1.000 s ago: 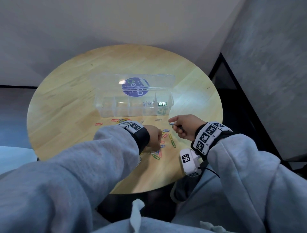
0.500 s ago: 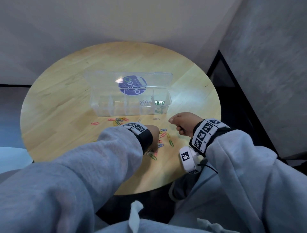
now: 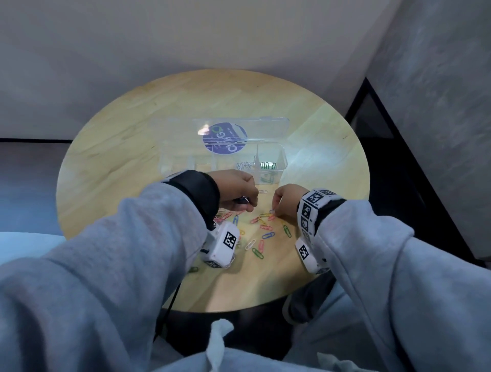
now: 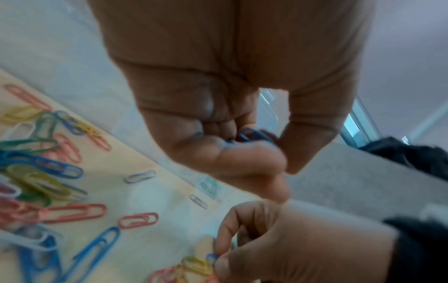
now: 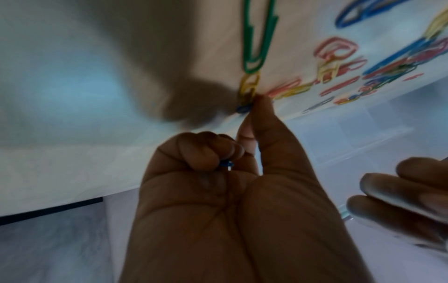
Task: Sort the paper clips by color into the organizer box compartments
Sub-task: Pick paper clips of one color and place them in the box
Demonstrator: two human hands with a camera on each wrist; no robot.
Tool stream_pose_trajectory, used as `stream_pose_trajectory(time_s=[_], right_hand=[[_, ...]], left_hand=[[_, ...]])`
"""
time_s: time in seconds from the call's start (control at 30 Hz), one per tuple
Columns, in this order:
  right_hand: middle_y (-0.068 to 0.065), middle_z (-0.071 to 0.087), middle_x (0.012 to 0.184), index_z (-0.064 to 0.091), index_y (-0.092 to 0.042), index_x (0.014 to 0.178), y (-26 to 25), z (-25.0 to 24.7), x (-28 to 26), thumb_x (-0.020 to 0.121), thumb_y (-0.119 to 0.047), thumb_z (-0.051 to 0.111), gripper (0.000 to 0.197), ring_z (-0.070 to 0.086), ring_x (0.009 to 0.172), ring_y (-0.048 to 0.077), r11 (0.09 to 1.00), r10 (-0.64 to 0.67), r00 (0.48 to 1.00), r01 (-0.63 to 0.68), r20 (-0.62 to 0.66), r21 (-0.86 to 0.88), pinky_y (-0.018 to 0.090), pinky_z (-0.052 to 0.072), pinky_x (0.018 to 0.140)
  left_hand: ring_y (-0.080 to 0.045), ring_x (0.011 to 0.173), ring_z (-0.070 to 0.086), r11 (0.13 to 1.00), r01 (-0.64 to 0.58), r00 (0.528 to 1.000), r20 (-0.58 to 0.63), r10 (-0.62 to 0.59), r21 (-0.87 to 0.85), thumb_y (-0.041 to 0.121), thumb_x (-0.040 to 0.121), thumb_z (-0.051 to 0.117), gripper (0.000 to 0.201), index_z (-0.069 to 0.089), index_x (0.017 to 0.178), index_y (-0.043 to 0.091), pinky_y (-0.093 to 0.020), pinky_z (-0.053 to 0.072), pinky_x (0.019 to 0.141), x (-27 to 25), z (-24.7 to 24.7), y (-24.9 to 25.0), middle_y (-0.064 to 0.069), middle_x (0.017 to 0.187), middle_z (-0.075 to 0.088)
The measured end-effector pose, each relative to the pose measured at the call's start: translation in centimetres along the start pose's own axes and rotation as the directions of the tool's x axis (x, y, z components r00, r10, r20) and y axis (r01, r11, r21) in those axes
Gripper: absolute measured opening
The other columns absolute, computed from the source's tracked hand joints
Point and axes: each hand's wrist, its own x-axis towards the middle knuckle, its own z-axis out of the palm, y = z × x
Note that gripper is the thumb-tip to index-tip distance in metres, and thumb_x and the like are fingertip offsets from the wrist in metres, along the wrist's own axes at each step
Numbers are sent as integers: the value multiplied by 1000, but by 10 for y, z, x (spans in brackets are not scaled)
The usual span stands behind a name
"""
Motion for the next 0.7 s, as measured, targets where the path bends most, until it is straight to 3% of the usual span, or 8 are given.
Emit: stream_pose_trajectory(time_s=[0.07,0.13,0.2,0.3,0.33,0.43,0.53,0.7], right_hand=[[9,65,105,61,-13,96,1,3,2,87,-19,62,11,52,89,19,999,32,999,-32,18,-4,28,47,78],[9,66,104,64,-12,97,5,5,1,84,-23,65,17,54,89,20,999,50,998,-51,38,16,29,47,81],[5,63,85,64,-14,87,11,4,-3,81,-22,68,10,54,80,19,988,71,997,-76,39,134,27,45,71],[4,53,63,62,-10,79,24,-1,-7,79,-17,68,9,48,59,19,937,88,994,-104,62,333,26,39,59],[5,50,61,60,-7,78,29,-4,-8,80,-14,67,10,43,55,19,888,95,992,-122,82,444,27,37,56],[7,46,67,56,-2,74,42,-12,-12,84,-3,59,11,39,54,14,611,116,984,-176,132,772,21,36,49],[4,47,67,53,-5,72,50,-16,-15,87,0,55,16,42,54,9,458,96,985,-170,141,872,13,39,41],[4,46,69,51,-8,77,52,-18,-20,90,3,50,17,42,54,9,293,32,990,-139,136,946,11,43,40]], left_hand=[[-14,55,50,999,7,1000,-15,-8,-52,-7,86,49,29,42,66,12,-14,37,40,1,2,1,-10,70,54],[-12,52,40,1000,16,1000,-24,-16,0,-2,87,50,25,43,69,14,-18,31,45,2,8,0,-6,69,47],[-12,54,38,968,-25,999,-13,30,249,8,85,58,19,48,73,17,-20,31,50,5,16,-1,0,67,46],[-8,61,45,749,-99,994,28,107,655,19,83,64,7,58,82,22,-19,34,53,6,35,-3,9,69,51],[-10,65,47,666,-113,992,51,112,737,19,84,63,5,59,85,22,-18,33,52,8,43,-5,8,72,53],[-17,77,50,491,-110,993,74,92,864,25,86,61,6,63,91,22,-22,37,56,16,60,-7,3,86,57],[-19,78,51,407,-72,997,49,65,911,31,87,60,13,65,93,20,-24,39,67,23,67,-7,2,87,60],[-22,75,49,292,-50,999,47,15,955,35,86,62,17,65,88,18,-26,39,67,32,70,-8,-2,84,58]])
